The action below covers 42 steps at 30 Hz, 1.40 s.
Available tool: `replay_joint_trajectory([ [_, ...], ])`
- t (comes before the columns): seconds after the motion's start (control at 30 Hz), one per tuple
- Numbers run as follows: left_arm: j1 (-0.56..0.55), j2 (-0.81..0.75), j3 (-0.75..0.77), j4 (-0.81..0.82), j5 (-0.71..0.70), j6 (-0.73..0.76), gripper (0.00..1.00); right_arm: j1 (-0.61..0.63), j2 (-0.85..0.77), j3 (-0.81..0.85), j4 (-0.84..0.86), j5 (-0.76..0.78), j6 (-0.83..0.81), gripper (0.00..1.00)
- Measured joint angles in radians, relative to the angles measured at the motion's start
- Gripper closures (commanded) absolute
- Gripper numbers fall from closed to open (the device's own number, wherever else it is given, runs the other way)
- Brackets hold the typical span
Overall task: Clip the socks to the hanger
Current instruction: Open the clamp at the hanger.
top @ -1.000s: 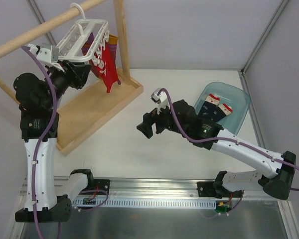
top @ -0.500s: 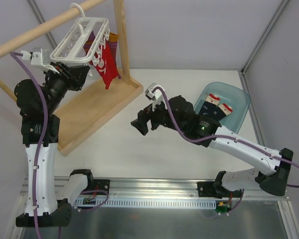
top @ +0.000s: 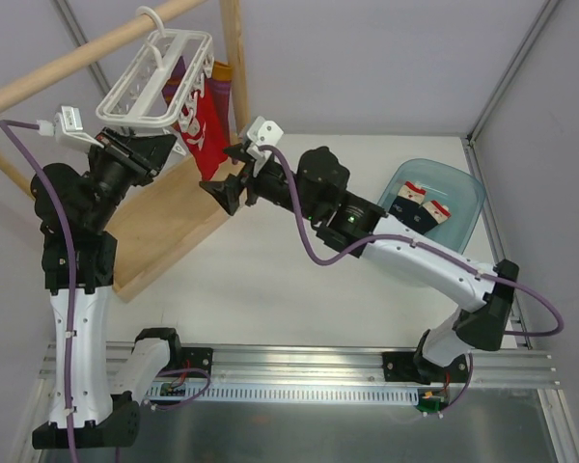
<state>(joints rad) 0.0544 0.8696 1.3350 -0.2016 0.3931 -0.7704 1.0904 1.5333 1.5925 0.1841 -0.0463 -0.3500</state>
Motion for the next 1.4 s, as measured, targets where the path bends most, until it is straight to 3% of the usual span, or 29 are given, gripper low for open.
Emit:
replay_joint_trajectory([
  [0.37, 0.000, -0.050, -0.092, -0.003, -0.040, -0.129, 0.88, 0.000, 0.244, 0.299, -0.018, -0.035, -0.018, 0.35],
  [0.57, -0.010, -0.059, -0.092, 0.003, -0.058, -0.139, 0.88, 0.000, 0.294, 0.339, -0.035, -0.039, -0.021, 0.40],
  [0.77, -0.023, -0.060, -0.095, 0.007, -0.068, -0.140, 0.89, 0.001, 0.338, 0.400, -0.042, -0.056, -0.018, 0.69],
  [0.8, -0.023, -0.060, -0.097, 0.011, -0.071, -0.139, 0.88, 0.002, 0.343, 0.406, -0.043, -0.059, -0.018, 0.80],
  [0.9, -0.023, -0.065, -0.102, 0.010, -0.080, -0.137, 0.87, 0.008, 0.352, 0.421, -0.055, -0.069, -0.011, 0.97],
  [0.97, -0.023, -0.065, -0.102, 0.016, -0.082, -0.137, 0.83, 0.006, 0.355, 0.434, -0.067, -0.075, -0.002, 0.99],
  [1.0, -0.024, -0.065, -0.102, 0.017, -0.081, -0.136, 0.73, 0.006, 0.355, 0.436, -0.071, -0.074, -0.001, 0.99],
  [1.07, -0.029, -0.065, -0.101, 0.015, -0.077, -0.129, 0.62, 0.006, 0.355, 0.440, -0.077, -0.070, 0.005, 0.99],
  [1.1, -0.030, -0.065, -0.100, 0.015, -0.072, -0.120, 0.50, 0.006, 0.355, 0.440, -0.080, -0.070, 0.008, 0.99],
  [1.2, -0.030, -0.067, -0.088, -0.002, -0.047, -0.079, 0.35, -0.001, 0.354, 0.438, -0.077, -0.083, 0.042, 0.99],
  [1.4, -0.035, -0.082, -0.048, -0.015, 0.000, 0.004, 0.27, -0.031, 0.325, 0.394, -0.048, -0.171, 0.158, 0.99],
])
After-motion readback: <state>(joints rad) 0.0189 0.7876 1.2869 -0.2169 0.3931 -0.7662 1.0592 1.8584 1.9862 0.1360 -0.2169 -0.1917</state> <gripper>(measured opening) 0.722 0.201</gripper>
